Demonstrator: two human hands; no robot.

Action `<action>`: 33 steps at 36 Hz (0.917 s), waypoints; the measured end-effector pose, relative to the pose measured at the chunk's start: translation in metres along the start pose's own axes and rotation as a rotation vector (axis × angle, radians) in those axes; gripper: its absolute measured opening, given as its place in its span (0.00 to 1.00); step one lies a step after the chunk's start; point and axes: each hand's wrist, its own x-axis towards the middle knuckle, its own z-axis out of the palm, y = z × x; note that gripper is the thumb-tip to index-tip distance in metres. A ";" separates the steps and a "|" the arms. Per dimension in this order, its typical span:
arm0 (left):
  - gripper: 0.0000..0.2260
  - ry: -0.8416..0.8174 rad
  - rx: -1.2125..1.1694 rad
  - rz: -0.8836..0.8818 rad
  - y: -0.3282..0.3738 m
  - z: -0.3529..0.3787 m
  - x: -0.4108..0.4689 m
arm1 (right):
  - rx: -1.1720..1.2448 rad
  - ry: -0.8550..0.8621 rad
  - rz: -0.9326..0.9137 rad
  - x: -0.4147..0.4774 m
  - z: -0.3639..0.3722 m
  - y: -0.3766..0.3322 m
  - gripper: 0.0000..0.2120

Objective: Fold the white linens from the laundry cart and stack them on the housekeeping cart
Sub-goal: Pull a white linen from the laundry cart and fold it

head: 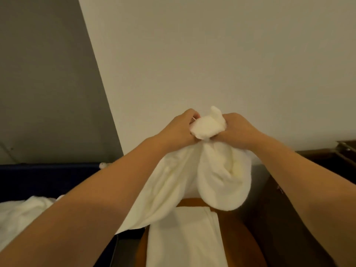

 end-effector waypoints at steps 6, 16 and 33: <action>0.23 -0.059 -0.054 -0.227 -0.064 0.016 -0.040 | -0.025 0.091 0.003 0.010 -0.028 -0.015 0.07; 0.06 0.015 0.039 -0.284 -0.119 -0.007 -0.059 | -0.149 0.113 0.130 0.006 -0.071 0.005 0.09; 0.07 0.045 0.155 0.051 0.036 -0.007 0.026 | -0.339 0.019 0.410 -0.047 -0.065 0.077 0.22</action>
